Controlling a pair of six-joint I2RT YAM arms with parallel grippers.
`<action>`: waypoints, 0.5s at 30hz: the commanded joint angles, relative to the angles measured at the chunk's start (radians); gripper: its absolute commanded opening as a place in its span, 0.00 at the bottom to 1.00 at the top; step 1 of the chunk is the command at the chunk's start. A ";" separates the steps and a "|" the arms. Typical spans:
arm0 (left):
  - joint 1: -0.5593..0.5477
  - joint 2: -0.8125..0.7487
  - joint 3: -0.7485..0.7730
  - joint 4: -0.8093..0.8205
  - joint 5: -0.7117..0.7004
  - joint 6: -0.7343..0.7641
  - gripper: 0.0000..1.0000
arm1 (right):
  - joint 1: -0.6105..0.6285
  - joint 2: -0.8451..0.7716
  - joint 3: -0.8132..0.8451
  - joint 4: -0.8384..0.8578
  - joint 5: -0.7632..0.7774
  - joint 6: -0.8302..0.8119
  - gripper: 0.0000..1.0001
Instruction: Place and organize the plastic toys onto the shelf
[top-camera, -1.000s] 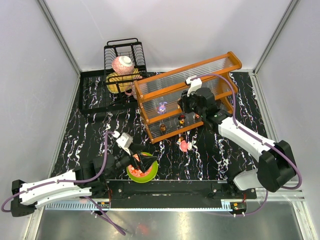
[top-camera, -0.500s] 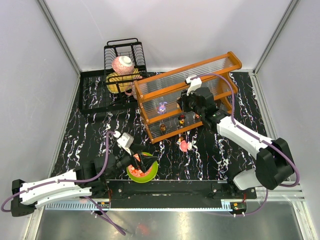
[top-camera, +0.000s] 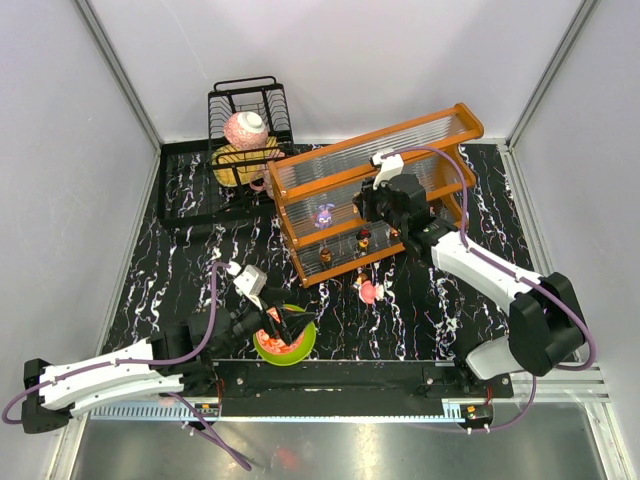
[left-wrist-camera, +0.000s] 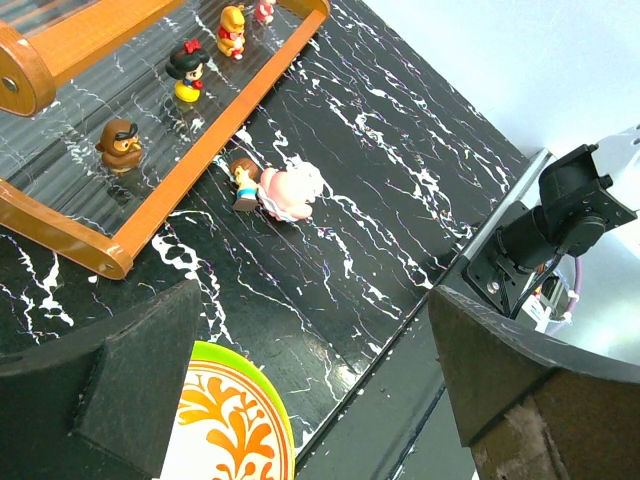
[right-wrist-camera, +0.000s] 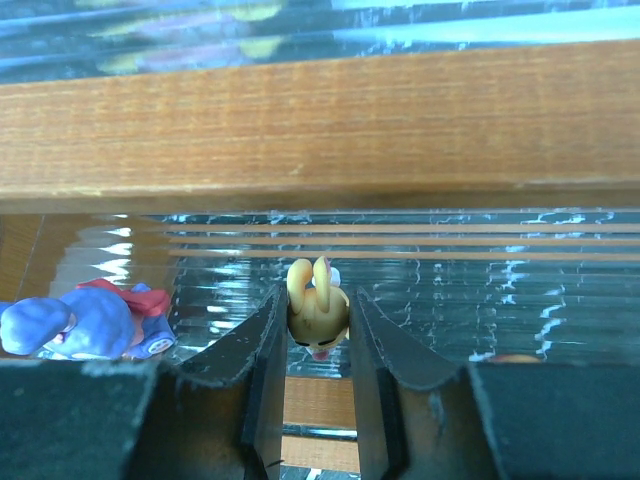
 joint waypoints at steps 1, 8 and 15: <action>0.004 -0.004 -0.008 0.050 -0.016 0.013 0.99 | -0.006 0.016 0.004 0.019 0.026 0.007 0.00; 0.004 -0.017 -0.014 0.052 -0.014 0.012 0.99 | -0.006 0.027 0.004 0.007 0.029 0.007 0.00; 0.004 -0.024 -0.022 0.053 -0.008 0.010 0.99 | -0.006 0.041 0.005 -0.010 0.023 0.005 0.01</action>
